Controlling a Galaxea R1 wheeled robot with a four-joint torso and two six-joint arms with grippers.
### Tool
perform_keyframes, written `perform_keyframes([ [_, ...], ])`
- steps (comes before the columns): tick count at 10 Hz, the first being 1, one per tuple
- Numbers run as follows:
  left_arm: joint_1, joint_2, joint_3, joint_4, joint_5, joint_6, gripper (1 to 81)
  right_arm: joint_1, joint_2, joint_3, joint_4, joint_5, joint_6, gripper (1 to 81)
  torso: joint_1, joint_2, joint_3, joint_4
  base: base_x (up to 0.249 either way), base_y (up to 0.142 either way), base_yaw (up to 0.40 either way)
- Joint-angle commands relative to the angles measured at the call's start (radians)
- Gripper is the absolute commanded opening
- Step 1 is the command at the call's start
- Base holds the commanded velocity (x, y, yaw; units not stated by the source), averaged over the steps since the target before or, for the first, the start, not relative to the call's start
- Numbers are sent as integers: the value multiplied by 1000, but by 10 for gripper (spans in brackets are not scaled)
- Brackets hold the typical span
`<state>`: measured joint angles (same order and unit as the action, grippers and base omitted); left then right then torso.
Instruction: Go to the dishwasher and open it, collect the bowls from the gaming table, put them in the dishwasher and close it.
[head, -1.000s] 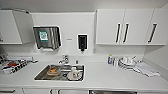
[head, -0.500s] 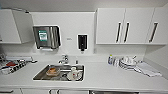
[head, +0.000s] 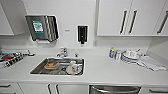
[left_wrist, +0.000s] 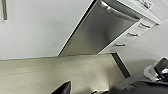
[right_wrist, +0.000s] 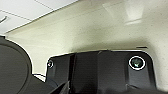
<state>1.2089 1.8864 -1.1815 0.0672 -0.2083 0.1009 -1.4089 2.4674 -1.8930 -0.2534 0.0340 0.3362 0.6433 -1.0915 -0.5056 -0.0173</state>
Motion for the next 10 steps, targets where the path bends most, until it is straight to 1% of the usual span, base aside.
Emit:
perform_keyframes([
  [1,-84,-59,25,23,23,0,811,77,-40,37,14,-34,7,811,64,-99,-60,0,0,0,0],
  [2,-99,-65,28,23,23,0,811,80,-42,40,14,-34,7,811,84,-130,-29,0,0,0,0],
  [3,-117,-73,39,22,27,0,811,84,-46,48,14,-33,7,811,101,-156,-43,0,0,0,0],
  [4,-134,-82,49,22,49,0,811,89,-49,52,14,-33,7,811,116,-179,-50,0,0,0,0],
  [5,-147,-88,59,22,61,-1,811,96,-51,62,14,-33,9,811,135,-210,-114,0,0,0,0],
  [6,-147,-87,57,22,61,-1,811,101,-51,65,14,-31,14,811,157,-245,-128,0,0,0,0],
  [7,-147,-84,51,20,69,-1,811,101,-51,65,14,-31,15,811,173,-270,-66,0,0,0,0],
  [8,-147,-84,49,22,69,-1,811,101,-52,63,14,-31,14,811,188,-295,-83,0,0,0,0],
  [10,-147,-85,49,22,69,-1,811,101,-51,65,14,-29,14,811,218,-341,-95,0,0,0,0],
])
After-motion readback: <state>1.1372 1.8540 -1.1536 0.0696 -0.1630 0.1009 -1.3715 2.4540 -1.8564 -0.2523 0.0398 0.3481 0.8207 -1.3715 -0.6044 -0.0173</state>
